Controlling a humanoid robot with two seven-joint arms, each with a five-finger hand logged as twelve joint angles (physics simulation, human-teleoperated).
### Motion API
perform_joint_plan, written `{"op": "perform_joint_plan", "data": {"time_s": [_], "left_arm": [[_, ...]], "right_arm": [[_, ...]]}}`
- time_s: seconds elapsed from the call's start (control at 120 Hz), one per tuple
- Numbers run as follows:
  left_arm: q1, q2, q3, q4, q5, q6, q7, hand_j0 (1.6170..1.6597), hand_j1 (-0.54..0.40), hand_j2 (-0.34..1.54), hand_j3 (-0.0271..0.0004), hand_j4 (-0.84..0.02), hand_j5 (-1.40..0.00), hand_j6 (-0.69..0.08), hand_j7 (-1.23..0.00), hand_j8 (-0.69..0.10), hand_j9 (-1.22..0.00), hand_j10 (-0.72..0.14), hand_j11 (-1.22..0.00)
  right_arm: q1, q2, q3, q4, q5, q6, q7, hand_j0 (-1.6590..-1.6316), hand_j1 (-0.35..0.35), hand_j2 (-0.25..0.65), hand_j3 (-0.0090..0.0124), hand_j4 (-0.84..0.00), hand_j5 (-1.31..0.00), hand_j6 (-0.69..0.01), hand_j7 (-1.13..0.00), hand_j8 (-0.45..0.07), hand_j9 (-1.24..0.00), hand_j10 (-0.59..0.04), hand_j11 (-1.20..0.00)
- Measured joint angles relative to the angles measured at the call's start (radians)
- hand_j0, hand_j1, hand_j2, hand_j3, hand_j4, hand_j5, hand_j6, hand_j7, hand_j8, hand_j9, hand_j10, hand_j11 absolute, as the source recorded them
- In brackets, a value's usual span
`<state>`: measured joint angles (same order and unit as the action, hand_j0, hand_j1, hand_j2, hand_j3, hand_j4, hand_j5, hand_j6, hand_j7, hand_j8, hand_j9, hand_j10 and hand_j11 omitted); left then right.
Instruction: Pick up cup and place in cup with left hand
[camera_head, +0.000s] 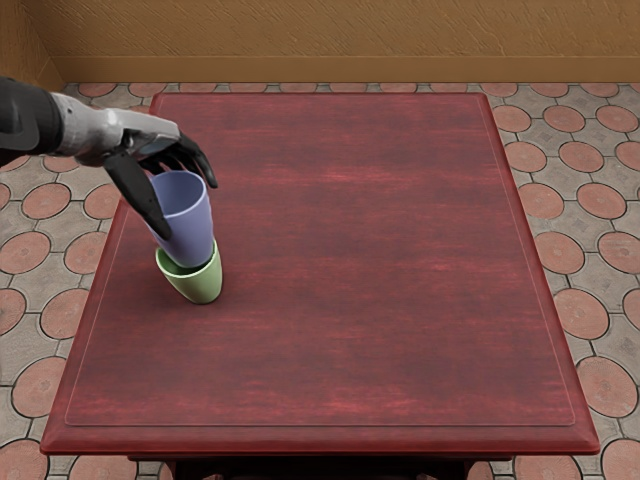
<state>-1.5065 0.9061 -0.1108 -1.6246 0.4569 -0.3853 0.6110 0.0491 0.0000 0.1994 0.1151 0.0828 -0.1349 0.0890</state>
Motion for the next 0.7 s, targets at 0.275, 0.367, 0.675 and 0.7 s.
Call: {"op": "perform_joint_plan", "data": {"time_s": [0.275,0.367,0.675,0.7], "left_arm": [[0.025,0.000,0.002,0.001,0.001,0.002,0.000,1.6548,-0.128,0.12,0.0000,-0.459,-0.64,-0.327,-0.66,-0.250,-0.64,-0.337,-0.64],[0.030,0.000,0.002,0.001,0.002,0.001,0.000,1.6550,-0.133,0.16,0.0000,-0.455,-0.65,-0.327,-0.66,-0.254,-0.64,-0.343,-0.64],[0.052,-0.001,0.000,0.004,0.024,0.002,0.000,1.6552,-0.130,0.19,0.0000,-0.457,-0.65,-0.340,-0.65,-0.263,-0.64,-0.354,-0.64],[0.052,-0.001,0.000,0.005,0.025,0.003,0.000,1.6552,-0.129,0.18,0.0000,-0.457,-0.65,-0.340,-0.65,-0.263,-0.64,-0.354,-0.64]], "right_arm": [[0.000,0.000,0.000,0.000,0.000,0.000,0.000,-1.6581,-0.349,0.000,0.0000,0.000,0.00,-0.001,0.00,0.000,0.00,0.000,0.00],[0.000,0.000,0.000,0.000,0.000,0.000,0.000,-1.6581,-0.349,0.000,0.0000,0.000,0.00,-0.001,0.00,0.000,0.00,0.000,0.00],[0.000,0.000,0.000,0.000,0.000,0.000,0.000,-1.6581,-0.349,0.000,0.0000,0.000,0.00,-0.001,0.00,0.000,0.00,0.000,0.00],[0.000,0.000,0.000,0.000,0.000,0.000,0.000,-1.6581,-0.349,0.000,0.0000,0.000,0.00,-0.001,0.00,0.000,0.00,0.000,0.00]]}}
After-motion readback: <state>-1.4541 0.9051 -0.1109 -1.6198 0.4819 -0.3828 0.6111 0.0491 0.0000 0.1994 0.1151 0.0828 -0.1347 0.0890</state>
